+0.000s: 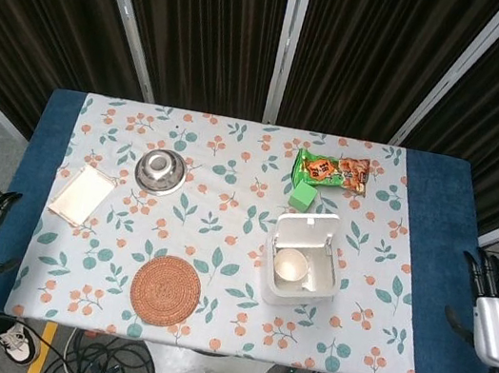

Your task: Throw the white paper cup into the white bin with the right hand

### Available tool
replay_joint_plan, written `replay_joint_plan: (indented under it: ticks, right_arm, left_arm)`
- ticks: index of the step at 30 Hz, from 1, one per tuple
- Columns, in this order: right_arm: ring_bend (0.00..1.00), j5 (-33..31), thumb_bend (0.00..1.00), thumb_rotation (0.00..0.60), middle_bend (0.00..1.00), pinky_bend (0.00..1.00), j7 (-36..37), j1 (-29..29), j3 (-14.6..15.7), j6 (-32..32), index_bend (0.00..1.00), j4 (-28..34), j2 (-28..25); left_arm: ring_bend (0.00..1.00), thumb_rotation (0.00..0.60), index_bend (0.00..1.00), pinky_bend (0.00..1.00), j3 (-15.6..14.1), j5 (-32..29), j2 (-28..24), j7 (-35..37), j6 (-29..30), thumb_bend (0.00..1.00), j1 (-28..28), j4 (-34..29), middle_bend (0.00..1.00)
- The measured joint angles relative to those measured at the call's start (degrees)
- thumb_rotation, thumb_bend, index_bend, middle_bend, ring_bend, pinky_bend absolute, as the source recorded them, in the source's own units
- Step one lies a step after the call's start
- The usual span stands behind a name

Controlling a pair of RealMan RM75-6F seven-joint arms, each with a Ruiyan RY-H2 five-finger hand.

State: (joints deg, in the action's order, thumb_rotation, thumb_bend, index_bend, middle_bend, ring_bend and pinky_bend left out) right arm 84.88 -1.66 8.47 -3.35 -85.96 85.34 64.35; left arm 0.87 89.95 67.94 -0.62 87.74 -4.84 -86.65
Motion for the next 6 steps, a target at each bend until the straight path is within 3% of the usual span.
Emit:
replay_joint_plan:
  ticks: [6]
  right_arm:
    - [0.00, 0.66, 0.18, 0.600, 0.00, 0.00, 2.25, -1.70, 0.83, -1.47, 0.00, -6.77, 4.71]
  left_arm:
    - [0.04, 0.600, 0.07, 0.10, 0.79, 0.02, -0.24, -2.34, 1.00, 0.01, -0.05, -0.96, 0.12]
